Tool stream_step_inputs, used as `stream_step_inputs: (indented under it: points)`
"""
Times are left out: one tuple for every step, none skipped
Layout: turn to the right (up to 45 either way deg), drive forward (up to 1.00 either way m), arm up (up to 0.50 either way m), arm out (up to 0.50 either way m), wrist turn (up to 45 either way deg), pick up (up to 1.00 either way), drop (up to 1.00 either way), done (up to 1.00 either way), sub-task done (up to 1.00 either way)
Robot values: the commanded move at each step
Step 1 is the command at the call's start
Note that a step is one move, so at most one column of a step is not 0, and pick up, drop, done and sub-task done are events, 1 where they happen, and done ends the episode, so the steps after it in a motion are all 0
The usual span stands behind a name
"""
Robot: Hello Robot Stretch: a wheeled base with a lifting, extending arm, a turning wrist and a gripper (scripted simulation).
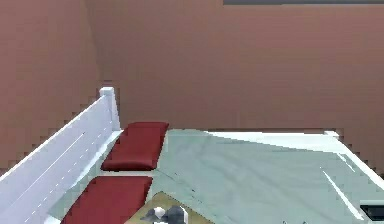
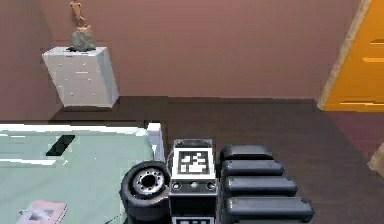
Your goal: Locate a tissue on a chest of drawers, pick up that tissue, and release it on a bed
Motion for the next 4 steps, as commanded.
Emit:
stream_step_inputs:
  points:
    - [-45.0,0.0,0.0,0.0,0.0,0.0,0.0,0.0,0.0]
    - [-21.0,0.0,0.0,0.0,0.0,0.0,0.0,0.0,0.0]
    - [0.0,0.0,0.0,0.48,0.0,0.0,0.0,0.0,0.0]
    - [0.0,0.0,0.0,0.0,45.0,0.0,0.0,0.0,0.0]
